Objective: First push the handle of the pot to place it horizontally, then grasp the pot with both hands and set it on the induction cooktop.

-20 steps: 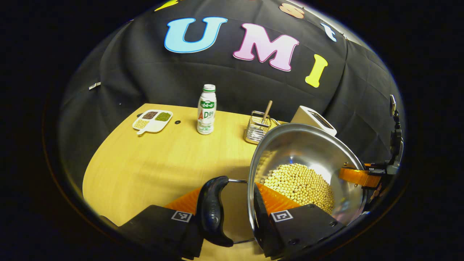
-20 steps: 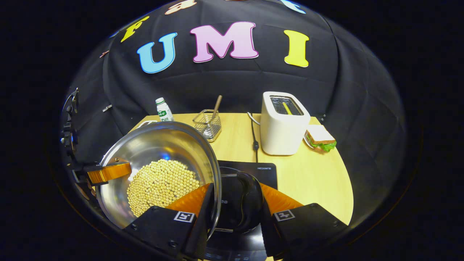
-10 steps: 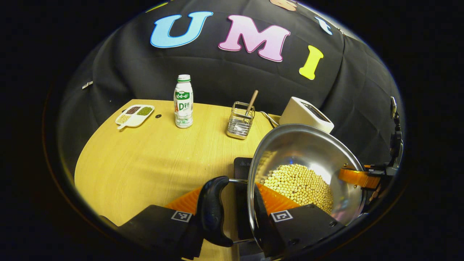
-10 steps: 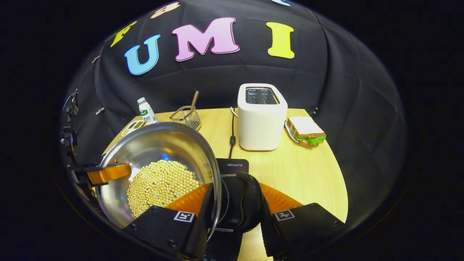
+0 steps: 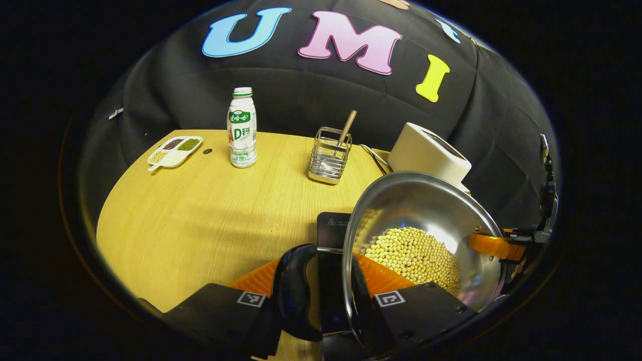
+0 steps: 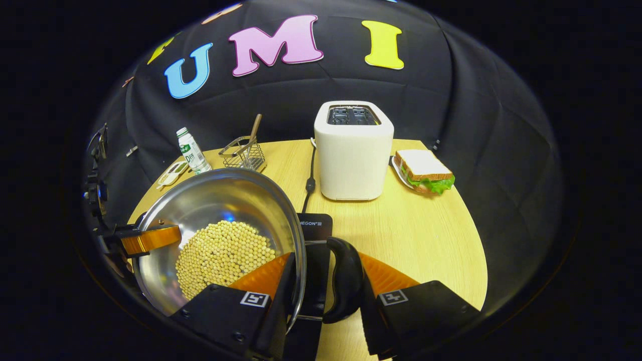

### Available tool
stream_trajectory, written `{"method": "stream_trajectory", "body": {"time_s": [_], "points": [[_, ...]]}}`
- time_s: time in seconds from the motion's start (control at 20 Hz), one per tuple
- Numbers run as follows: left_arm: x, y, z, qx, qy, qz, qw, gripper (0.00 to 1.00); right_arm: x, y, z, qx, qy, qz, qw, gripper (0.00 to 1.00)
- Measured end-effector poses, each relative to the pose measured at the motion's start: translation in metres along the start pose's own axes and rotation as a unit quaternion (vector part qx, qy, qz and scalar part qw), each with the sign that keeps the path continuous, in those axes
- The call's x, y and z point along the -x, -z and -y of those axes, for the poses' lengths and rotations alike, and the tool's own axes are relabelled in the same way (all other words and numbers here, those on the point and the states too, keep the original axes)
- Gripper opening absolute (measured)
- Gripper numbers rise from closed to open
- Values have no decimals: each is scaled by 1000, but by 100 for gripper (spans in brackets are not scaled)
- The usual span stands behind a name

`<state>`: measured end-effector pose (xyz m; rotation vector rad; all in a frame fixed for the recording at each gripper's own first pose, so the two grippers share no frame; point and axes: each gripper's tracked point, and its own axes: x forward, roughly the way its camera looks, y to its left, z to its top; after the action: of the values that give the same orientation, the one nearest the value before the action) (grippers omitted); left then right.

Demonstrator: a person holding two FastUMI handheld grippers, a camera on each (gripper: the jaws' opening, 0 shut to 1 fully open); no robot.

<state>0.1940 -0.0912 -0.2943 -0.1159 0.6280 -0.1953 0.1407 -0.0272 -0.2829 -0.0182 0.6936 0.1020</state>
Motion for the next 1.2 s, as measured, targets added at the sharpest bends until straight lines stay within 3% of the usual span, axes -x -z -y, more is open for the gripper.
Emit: {"method": "stream_trajectory", "body": {"time_s": [0.4,0.5,0.55,0.65,0.75,0.8,0.85,0.9,1.0,1.2], "points": [[-6,2,0,-1,1,-3,1000,66,-6,-1,3,4,-6,9,1000,66],[-2,-2,-5,-19,-22,-3,1000,69,-6,-1,1,-7,-5,1,1000,68],[-1,-3,-3,-33,-25,-2,999,76,-4,-1,2,-10,-4,1,1000,68],[6,-8,-4,-50,-27,0,998,75,2,-7,3,-5,2,13,1000,69],[14,-10,-10,-35,-34,4,999,78,9,-10,-1,-6,3,18,1000,75],[22,-14,-13,-21,-37,10,999,81,13,-12,-3,-4,3,22,1000,84],[28,-16,-14,-8,-41,18,999,93,19,-15,-3,-1,6,29,1000,89],[38,-22,-15,1,-42,25,999,98,26,-18,-4,2,10,37,999,93],[60,-33,-17,9,-44,43,998,96,45,-28,-3,3,24,57,998,100],[130,-59,-12,6,-40,95,995,95,105,-61,-8,-2,53,125,991,100]]}}
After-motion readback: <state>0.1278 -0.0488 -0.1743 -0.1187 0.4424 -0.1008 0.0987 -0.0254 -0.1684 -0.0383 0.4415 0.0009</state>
